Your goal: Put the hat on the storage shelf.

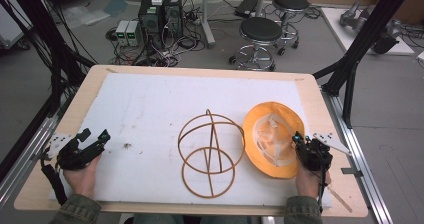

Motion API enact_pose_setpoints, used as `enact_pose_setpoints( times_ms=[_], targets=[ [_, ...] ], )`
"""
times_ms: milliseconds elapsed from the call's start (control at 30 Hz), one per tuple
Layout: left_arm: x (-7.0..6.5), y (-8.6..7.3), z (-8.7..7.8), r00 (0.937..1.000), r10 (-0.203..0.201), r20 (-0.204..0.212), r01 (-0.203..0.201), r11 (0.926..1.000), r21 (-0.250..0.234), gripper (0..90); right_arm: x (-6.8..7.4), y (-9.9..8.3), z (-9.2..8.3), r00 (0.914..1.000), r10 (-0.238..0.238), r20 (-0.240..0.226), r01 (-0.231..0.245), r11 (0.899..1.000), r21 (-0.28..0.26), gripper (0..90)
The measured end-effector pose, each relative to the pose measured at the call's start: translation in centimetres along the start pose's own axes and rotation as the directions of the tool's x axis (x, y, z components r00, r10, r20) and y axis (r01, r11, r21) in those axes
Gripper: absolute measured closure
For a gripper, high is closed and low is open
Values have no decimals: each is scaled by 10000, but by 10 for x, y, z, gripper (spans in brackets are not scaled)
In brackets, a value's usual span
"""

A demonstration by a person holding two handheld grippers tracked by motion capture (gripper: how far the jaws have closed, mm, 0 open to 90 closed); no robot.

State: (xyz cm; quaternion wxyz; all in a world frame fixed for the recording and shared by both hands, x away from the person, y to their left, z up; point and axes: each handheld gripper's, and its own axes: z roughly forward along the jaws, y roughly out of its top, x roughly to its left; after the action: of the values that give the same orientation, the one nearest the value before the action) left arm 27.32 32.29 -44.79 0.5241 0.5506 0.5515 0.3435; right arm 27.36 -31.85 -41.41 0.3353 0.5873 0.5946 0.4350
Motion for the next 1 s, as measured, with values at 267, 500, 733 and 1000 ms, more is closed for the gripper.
enact_pose_setpoints(
  times_ms=[267,500,733,1000],
  targets=[
    [0,0,0,10000,10,-1,-10,10000,0,289,4,-1,-3,9988,-484,-25,481,9968,-639,866],
    [0,0,0,10000,-26,21,26,10000,15,289,8,-1,-7,9964,-842,-104,824,9895,-1188,865],
    [1,0,1,9999,-149,36,149,9999,20,289,10,-1,-14,9866,-1548,-515,1409,9678,-2085,867],
    [2,-1,1,9996,-262,45,262,9997,9,289,18,0,-20,9673,-2504,-393,2260,9222,-3138,868]
  ],
)
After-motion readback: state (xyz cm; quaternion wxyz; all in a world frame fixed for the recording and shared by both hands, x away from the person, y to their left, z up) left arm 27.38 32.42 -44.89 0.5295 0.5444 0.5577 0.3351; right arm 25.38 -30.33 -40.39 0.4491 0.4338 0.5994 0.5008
